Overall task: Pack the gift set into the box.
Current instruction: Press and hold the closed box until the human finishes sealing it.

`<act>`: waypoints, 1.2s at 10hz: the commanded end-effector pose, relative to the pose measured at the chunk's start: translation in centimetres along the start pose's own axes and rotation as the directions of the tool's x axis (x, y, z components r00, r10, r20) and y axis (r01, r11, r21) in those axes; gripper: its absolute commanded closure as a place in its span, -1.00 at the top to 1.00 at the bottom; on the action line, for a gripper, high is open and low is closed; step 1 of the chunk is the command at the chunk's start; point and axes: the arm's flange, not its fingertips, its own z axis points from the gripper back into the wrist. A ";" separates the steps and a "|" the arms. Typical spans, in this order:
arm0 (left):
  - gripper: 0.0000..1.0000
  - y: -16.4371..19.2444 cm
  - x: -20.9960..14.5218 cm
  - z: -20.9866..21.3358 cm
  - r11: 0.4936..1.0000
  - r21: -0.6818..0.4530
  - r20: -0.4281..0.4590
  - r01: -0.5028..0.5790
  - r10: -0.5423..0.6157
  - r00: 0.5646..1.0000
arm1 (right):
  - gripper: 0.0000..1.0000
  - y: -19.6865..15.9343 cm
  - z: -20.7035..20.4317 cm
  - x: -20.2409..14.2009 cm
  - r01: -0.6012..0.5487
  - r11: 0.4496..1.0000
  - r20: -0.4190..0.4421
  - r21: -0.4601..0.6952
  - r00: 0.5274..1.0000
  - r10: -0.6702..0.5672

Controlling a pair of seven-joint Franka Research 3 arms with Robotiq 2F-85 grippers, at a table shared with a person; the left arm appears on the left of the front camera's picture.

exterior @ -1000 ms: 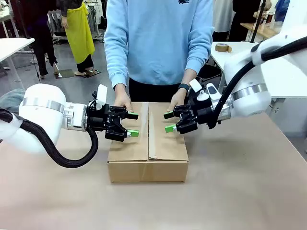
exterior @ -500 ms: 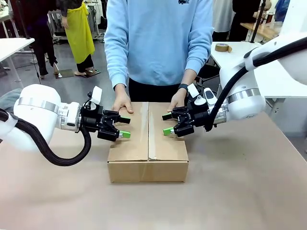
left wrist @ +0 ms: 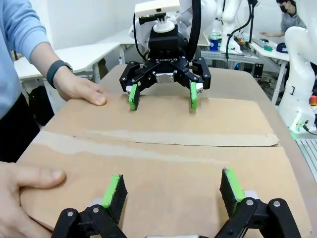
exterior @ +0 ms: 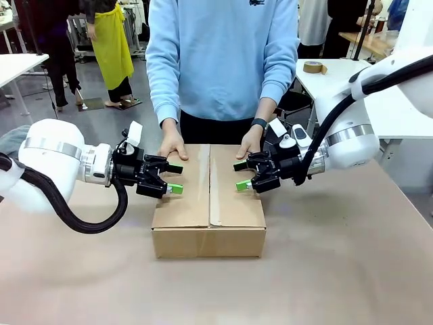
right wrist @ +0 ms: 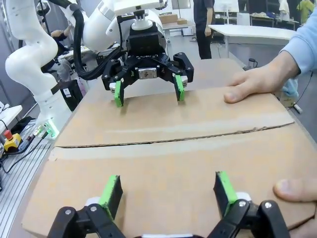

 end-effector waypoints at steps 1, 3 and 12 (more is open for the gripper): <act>1.00 0.0 -0.1 0.0 1.000 0.000 -0.005 -0.001 0.001 1.000 | 1.00 0.0 -0.3 -0.2 0.001 1.000 0.004 -0.005 1.000 -0.001; 1.00 0.0 -0.1 0.0 1.000 0.000 -0.005 -0.001 0.001 1.000 | 1.00 0.0 -0.3 -0.2 0.001 1.000 0.004 -0.005 1.000 -0.001; 1.00 0.0 -0.1 0.0 1.000 0.000 -0.005 -0.001 0.001 1.000 | 1.00 0.0 -0.3 -0.2 0.001 1.000 0.004 -0.005 1.000 -0.001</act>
